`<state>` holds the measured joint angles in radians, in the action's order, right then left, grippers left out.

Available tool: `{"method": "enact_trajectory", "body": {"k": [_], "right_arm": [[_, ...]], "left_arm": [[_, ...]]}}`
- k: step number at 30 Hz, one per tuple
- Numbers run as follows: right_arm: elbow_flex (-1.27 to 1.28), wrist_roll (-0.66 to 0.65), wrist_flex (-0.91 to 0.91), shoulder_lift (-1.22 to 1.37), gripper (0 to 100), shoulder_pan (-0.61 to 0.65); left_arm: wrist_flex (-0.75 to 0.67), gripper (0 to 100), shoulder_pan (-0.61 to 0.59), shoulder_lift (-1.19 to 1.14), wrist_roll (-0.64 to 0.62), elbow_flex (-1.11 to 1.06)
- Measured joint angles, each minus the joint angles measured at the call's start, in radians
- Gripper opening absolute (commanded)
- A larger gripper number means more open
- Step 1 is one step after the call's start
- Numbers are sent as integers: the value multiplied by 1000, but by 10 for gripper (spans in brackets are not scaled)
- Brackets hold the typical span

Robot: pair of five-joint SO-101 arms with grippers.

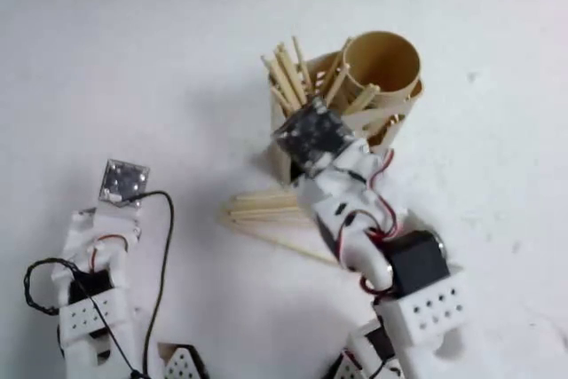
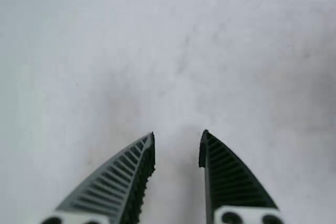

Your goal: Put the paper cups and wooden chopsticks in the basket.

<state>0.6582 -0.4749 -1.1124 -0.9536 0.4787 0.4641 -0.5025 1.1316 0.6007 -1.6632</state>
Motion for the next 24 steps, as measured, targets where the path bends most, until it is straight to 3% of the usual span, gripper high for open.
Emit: {"method": "enact_trajectory", "body": {"k": [5,9,18,24], "right_arm": [[14,-130,-104,180,123,137],[51,-186,-86,385,123,238],[130,-198,222,730,123,252],[133,-227,319,824,123,193]], "left_arm": [[0,155,0,0,0,0],[0,155,0,0,0,0],[0,155,0,0,0,0],[0,155,0,0,0,0]]}}
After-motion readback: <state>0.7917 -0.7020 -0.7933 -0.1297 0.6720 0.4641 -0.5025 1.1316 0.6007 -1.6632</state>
